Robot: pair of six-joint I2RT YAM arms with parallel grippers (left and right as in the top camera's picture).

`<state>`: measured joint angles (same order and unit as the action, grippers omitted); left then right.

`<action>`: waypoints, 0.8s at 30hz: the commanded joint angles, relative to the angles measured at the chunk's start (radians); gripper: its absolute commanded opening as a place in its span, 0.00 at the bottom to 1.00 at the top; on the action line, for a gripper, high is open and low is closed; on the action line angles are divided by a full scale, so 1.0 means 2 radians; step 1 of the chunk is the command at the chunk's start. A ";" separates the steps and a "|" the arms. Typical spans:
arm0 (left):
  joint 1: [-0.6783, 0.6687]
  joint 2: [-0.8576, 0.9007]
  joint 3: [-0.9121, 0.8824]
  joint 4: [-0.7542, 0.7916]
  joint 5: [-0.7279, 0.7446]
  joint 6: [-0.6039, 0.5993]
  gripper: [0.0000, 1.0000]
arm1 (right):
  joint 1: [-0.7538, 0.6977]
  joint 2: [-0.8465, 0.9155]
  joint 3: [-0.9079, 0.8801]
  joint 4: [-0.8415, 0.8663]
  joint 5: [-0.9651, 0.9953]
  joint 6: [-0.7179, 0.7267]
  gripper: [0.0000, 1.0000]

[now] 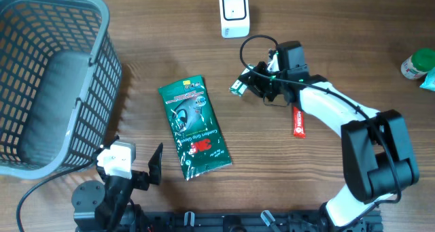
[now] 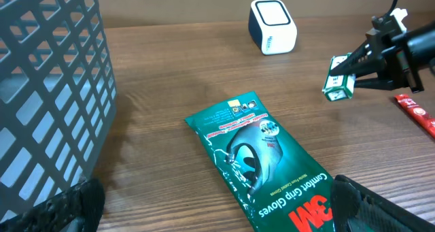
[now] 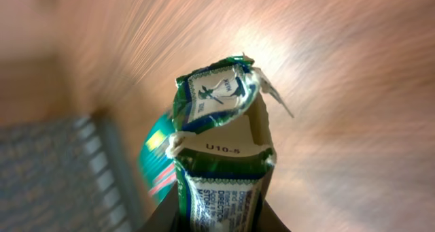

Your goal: Scan the item barcode

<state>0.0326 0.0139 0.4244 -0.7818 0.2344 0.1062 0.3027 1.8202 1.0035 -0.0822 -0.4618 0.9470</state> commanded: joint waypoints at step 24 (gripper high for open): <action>-0.002 -0.003 -0.003 0.001 0.006 -0.005 1.00 | 0.041 -0.059 0.030 0.004 -0.023 -0.042 0.15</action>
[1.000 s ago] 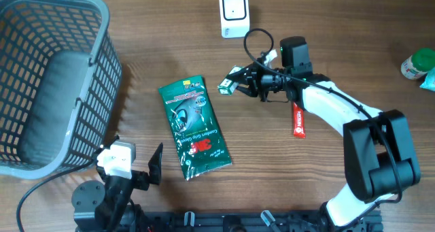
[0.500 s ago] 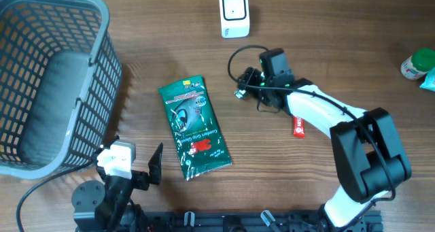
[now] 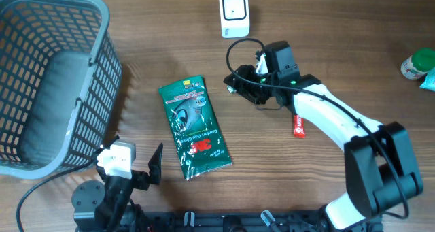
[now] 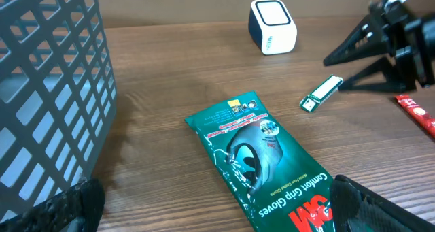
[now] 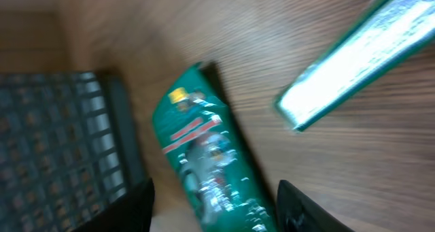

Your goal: Scan the item barcode

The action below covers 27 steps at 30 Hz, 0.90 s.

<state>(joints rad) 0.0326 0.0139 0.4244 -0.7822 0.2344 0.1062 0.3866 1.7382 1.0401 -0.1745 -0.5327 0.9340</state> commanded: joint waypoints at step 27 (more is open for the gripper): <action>-0.002 -0.003 -0.003 0.001 0.006 -0.005 1.00 | -0.001 0.089 0.010 -0.012 0.124 -0.085 0.05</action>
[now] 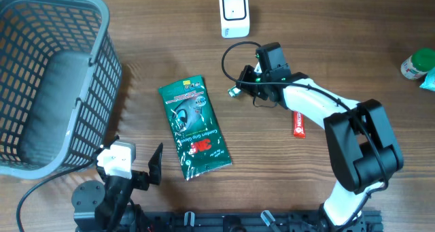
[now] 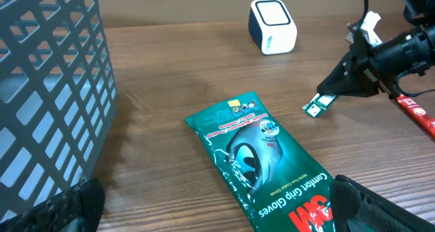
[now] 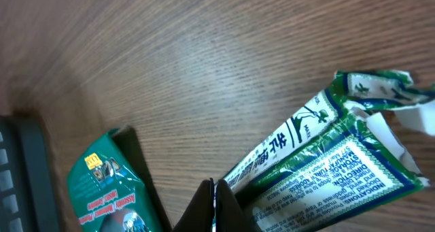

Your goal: Scan the item barcode

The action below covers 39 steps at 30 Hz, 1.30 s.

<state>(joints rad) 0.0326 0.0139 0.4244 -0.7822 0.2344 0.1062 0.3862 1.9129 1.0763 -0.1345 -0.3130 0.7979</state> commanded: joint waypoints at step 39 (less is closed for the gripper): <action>-0.002 -0.003 -0.003 0.001 0.006 -0.005 1.00 | -0.001 -0.125 -0.027 -0.207 0.115 -0.135 0.15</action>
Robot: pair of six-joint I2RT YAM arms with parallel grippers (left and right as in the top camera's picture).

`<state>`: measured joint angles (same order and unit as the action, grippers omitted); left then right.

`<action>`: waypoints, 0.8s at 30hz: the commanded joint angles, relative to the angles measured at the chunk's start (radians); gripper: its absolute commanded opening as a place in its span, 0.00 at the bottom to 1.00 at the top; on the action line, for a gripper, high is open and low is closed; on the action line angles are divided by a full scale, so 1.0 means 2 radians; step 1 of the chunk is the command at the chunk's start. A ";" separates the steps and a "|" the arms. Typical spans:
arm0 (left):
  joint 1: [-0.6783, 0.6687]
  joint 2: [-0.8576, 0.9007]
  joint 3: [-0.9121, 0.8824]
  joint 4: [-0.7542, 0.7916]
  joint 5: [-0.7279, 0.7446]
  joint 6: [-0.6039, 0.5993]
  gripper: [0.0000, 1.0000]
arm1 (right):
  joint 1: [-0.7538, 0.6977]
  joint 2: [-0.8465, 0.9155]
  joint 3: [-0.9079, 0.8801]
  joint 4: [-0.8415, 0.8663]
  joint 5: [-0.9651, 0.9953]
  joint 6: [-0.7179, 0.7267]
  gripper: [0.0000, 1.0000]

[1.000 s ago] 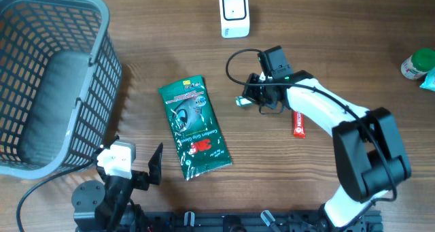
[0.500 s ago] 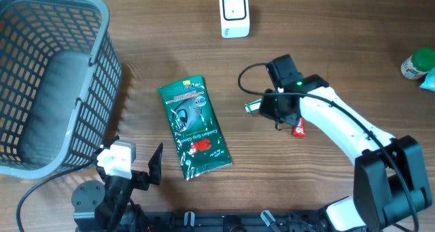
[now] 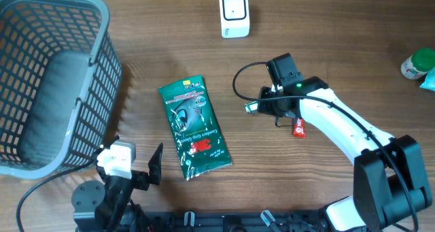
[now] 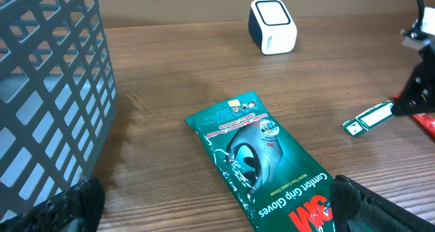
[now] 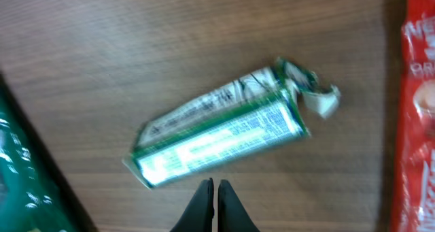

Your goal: Scan the item barcode

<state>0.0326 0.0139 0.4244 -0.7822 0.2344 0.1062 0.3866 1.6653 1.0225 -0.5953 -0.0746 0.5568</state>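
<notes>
A small green-and-white carton (image 3: 253,107) with a torn end lies flat on the wooden table; it shows in the left wrist view (image 4: 368,118) and the right wrist view (image 5: 221,135). My right gripper (image 5: 215,188) is shut with nothing between its fingers, its tips just short of the carton's long side. The white scanner (image 3: 234,13) stands at the far edge, well beyond the carton. My left gripper (image 4: 217,215) stays open at the near edge, with the green gloves pack (image 4: 262,157) in front of it.
A grey basket (image 3: 47,82) fills the left side. A red packet (image 3: 298,125) lies just right of the carton, under my right arm. A green-capped bottle (image 3: 416,62) stands at the right edge.
The carton now lies further right and nearer, close to the red packet. My right gripper, still shut, has come back with it. The left arm has not moved.
My right gripper first held the carton in the air below the scanner. Then it was open and the carton lay on the table. Then it was shut with its tips against the lying carton. Now the carton lies nearer the red packet.
</notes>
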 commanded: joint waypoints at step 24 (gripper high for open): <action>-0.002 -0.003 -0.003 0.001 0.006 -0.005 1.00 | -0.001 0.001 0.000 0.035 -0.010 -0.618 0.86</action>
<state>0.0326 0.0139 0.4244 -0.7822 0.2344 0.1062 0.3866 1.6653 1.0222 -0.5007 -0.1184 -0.4980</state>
